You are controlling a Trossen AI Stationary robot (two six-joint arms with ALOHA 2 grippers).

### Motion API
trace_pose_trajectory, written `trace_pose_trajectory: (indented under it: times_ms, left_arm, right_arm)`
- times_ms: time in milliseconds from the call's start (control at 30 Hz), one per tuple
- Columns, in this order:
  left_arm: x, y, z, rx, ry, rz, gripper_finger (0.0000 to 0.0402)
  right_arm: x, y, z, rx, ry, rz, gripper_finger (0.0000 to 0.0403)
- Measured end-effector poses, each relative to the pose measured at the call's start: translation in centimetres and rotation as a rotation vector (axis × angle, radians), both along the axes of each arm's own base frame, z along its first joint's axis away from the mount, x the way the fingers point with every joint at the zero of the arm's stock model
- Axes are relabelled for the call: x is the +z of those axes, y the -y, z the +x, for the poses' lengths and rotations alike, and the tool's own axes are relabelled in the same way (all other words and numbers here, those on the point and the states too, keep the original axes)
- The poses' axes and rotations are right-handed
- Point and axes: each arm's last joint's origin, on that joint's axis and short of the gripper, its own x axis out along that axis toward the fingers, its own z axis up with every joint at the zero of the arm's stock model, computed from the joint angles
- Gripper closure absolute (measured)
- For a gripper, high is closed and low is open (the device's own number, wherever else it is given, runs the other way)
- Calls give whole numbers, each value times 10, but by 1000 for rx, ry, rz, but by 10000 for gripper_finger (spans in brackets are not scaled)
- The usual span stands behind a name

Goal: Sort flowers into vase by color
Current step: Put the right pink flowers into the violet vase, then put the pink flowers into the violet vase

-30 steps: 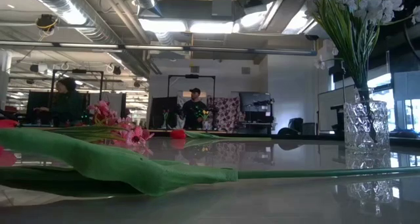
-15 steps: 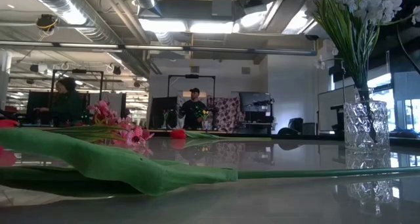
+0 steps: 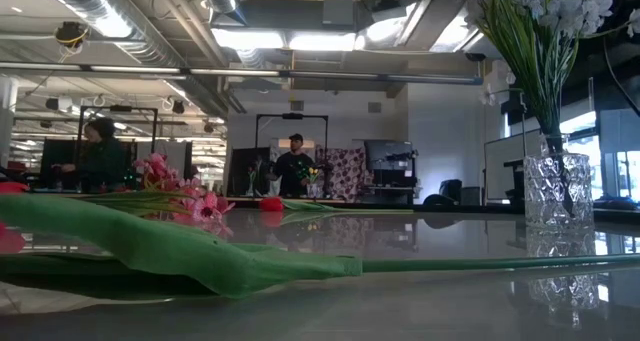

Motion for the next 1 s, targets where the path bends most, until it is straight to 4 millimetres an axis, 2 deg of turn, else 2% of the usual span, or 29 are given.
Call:
trace_pose_trajectory:
  times_ms: [133, 267, 733, 1000]
  left_arm:
    - [0, 0, 0, 4, 0, 0, 295]
    - [0, 0, 0, 10, 0, 1, 295]
    - [3, -3, 0, 88, 27, -14, 295]
    - [5, -6, 1, 135, 48, -26, 295]
  right_arm:
    - [6, 5, -1, -26, -68, -4, 183]
    - [10, 10, -3, -28, -162, -11, 166]
    - [40, 28, -11, -16, -431, -25, 162]
    - [59, 33, -16, 36, -617, 67, 162]
